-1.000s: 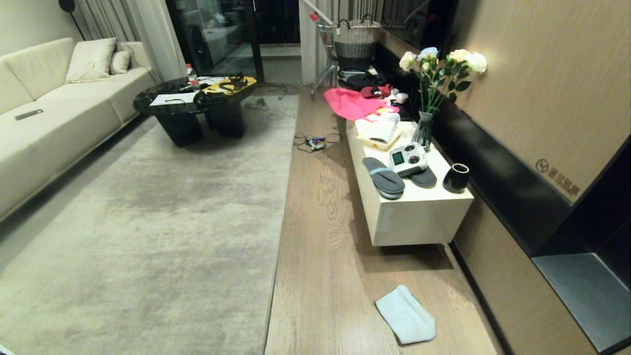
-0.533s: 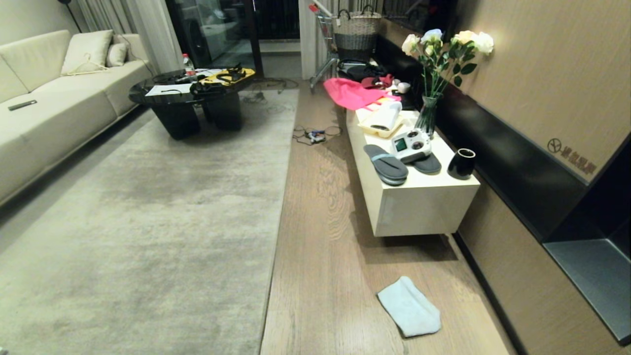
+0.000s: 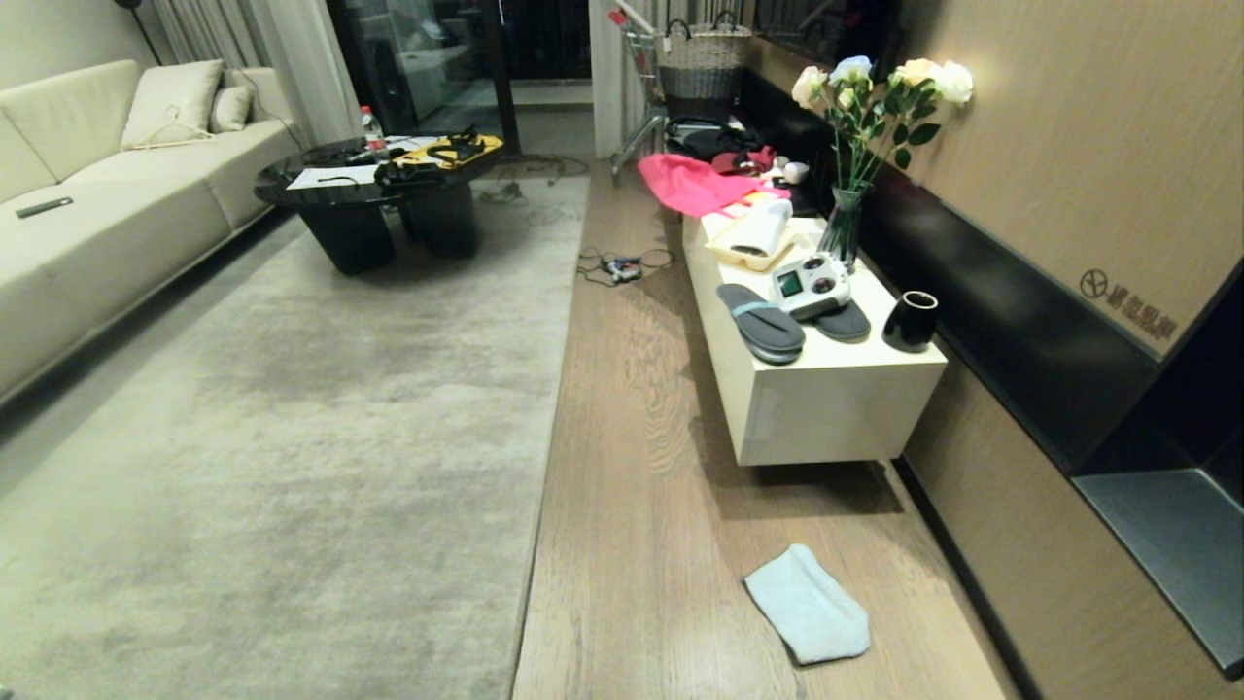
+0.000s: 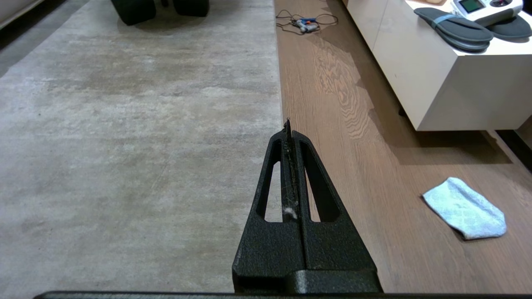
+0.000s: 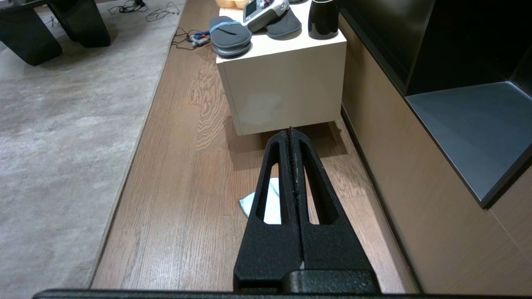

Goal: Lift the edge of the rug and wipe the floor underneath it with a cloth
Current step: Pick up the rag

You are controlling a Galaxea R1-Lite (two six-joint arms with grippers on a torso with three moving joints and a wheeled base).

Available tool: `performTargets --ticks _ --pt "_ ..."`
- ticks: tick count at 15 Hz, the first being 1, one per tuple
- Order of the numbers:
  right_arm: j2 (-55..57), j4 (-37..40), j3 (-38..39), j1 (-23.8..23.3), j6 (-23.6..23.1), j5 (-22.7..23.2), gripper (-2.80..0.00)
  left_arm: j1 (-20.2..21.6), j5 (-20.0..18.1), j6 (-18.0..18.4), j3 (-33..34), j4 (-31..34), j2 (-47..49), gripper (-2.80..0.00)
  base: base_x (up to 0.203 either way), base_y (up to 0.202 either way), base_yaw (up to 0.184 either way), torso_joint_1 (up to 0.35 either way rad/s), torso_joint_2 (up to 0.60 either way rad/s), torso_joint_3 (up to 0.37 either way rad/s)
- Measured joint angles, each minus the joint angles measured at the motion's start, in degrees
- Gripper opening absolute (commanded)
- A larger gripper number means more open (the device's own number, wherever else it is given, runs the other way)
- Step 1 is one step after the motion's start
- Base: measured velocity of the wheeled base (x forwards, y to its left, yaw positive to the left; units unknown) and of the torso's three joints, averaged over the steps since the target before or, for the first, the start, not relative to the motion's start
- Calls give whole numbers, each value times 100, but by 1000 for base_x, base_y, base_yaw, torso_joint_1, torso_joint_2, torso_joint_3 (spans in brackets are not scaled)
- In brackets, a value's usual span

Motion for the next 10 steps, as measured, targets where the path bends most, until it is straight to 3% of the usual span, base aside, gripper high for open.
performTargets --ticks 10 --pt "0 2 0 -6 -2 -2 -280 0 -3 1 0 2 0 -280 0 0 0 6 37 39"
